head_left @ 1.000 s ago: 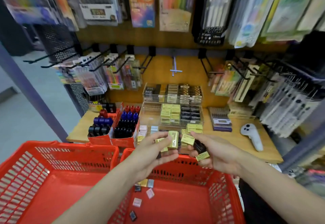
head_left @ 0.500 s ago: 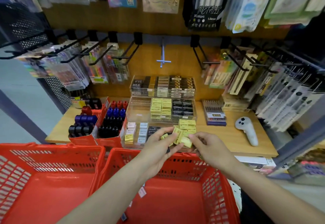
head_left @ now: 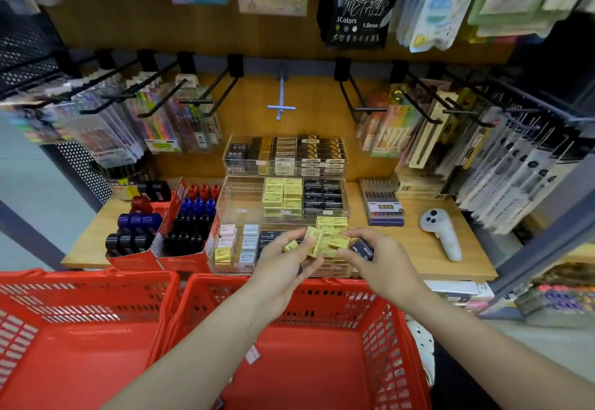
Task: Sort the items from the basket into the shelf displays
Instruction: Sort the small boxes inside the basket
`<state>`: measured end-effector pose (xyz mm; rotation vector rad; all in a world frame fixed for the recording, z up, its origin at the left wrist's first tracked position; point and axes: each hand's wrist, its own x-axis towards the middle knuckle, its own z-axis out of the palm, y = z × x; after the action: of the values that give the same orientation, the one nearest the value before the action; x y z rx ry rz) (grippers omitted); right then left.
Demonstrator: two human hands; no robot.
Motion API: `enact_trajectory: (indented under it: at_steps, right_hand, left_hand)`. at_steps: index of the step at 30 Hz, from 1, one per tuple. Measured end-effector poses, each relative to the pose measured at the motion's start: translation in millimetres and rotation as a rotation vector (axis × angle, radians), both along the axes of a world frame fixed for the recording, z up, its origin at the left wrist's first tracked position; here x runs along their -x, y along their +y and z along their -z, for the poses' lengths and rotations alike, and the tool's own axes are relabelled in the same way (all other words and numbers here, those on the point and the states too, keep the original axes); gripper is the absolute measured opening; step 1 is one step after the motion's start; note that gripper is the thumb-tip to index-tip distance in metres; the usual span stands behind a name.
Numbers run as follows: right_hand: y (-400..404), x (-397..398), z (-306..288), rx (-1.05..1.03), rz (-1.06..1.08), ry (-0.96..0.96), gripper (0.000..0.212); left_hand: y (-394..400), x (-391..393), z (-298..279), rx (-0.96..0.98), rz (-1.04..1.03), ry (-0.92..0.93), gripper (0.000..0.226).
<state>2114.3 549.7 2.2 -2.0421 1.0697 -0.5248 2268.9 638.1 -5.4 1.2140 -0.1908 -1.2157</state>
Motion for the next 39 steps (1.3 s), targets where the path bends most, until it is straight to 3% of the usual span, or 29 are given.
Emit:
enact_trajectory:
  at_steps: [3,10,19,31,33,35,37,39]
  right_hand:
    - [-25,4,10,0.015,0.095,0.045,0.024]
    - [-64,-5,53,0.009,0.073,0.056,0.022]
    - [-73,-21,83,0.021,0.194,-0.039,0.027]
    - [-70,-26,77,0.014,0.28,0.03,0.029]
    - [-75,-23,75,-0.131,0.342,-0.001,0.021]
    - [-81,-15,64,-0.526,0.486,-0.217,0.004]
    - [-84,-6,46,-0.791,0.583,-0.402,0.013]
    - [-82,-1,29,-0.85,0.578,-0.441,0.014]
  left_hand:
    - [-4,-15,9,-0.088,0.001,-0.146,0.017]
    - [-24,-48,39,-0.21,-0.036,-0.215,0.013]
    - [-42,-49,54,-0.231,-0.036,-0.142,0.014]
    - [-36,-47,55,-0.251,-0.063,-0.108,0.015]
    - [-34,-48,53,-0.248,-0.07,-0.082,0.016]
    - [-31,-51,47,-0.238,-0.074,-0.054,0.016]
    - [-23,-57,39,-0.227,-0.072,-0.067,0.014]
    - [-12,-69,30,-0.212,-0.069,-0.12,0.012]
